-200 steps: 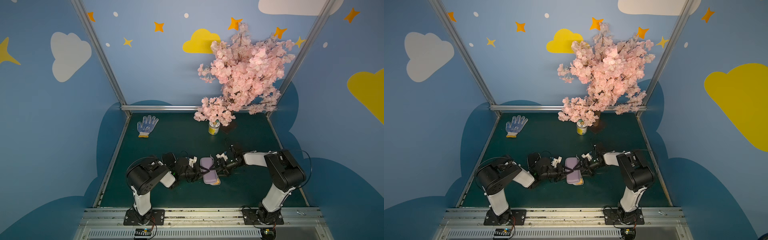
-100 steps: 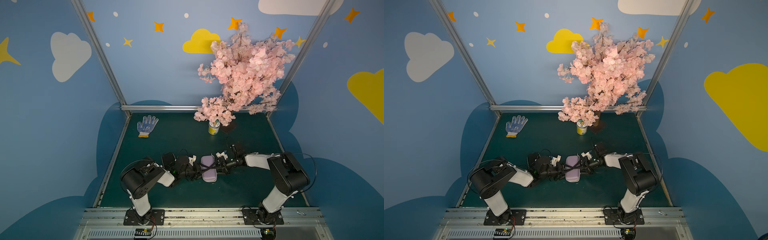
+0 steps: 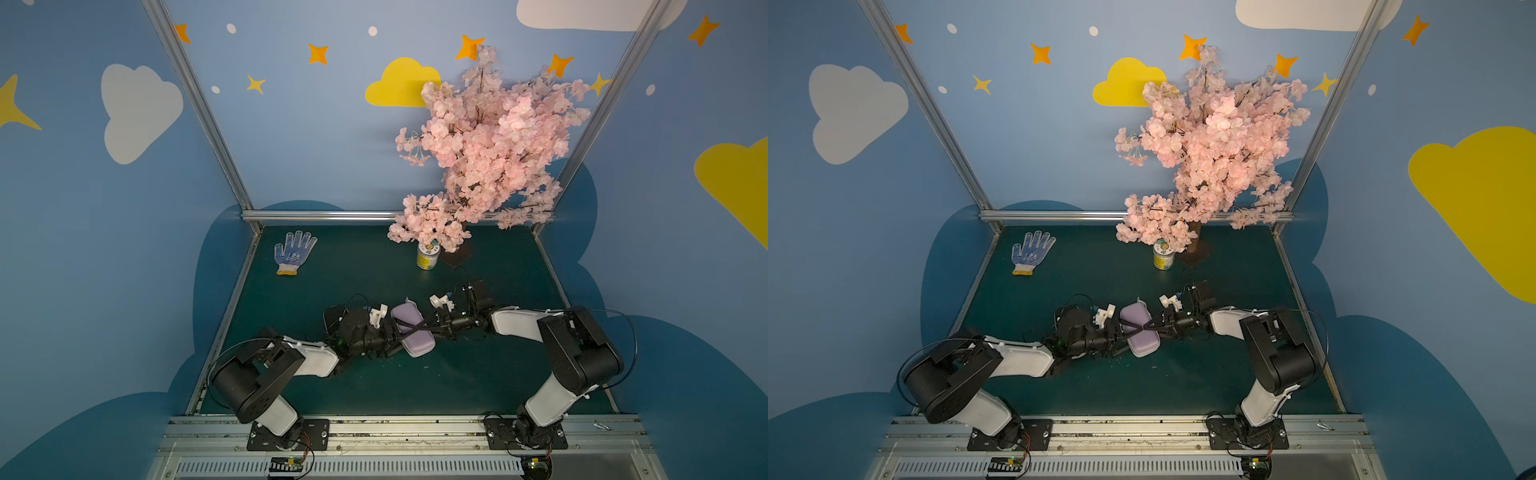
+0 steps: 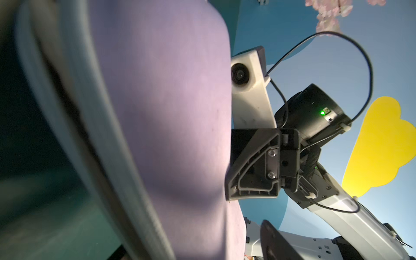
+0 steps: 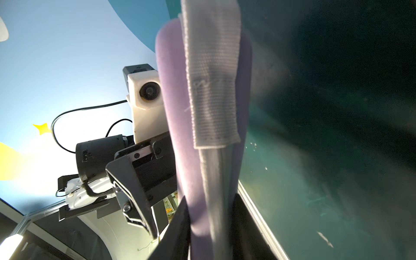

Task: Put umbrellas into zippered umbrella sleeves
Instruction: Pick up the umbrella sleeve at the center of the board.

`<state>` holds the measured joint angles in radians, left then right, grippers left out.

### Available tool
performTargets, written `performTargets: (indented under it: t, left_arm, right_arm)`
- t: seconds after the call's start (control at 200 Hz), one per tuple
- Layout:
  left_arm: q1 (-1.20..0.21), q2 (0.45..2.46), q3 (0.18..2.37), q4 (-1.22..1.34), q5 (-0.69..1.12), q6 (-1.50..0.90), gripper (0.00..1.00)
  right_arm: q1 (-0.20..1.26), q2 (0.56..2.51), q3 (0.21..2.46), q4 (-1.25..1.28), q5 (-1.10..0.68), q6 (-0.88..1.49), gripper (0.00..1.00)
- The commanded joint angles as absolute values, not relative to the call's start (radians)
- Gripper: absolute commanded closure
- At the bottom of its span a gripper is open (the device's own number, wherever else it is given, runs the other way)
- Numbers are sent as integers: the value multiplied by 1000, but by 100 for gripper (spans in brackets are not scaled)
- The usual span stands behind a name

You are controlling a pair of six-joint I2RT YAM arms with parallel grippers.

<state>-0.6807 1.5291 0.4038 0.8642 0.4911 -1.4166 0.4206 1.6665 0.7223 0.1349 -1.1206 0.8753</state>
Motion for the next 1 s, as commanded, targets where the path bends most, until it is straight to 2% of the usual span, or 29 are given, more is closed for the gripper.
performTargets:
  t: [0.0,0.225,0.445,0.746,0.996]
  left_arm:
    - [-658,1453,381,824,503,-1369,20]
    - [-660,1370,399,689,454,-1335,17]
    - [-669,1435,398,763,459,-1348,17]
    - [-673,1444,429,840,406,-1364,16]
    - [-672,1425,418,876,379,-1392,29]
  right_arm:
    - [414,1608,724,182,-1138,919,75]
    - [437,1550,756,182,-1124,972,76]
    - [444,1536,745,330,-1124,1094,77]
    - [471,1505,755,337,-1128,1131,77]
    - [479,1509,747,340,-1102,1140,74]
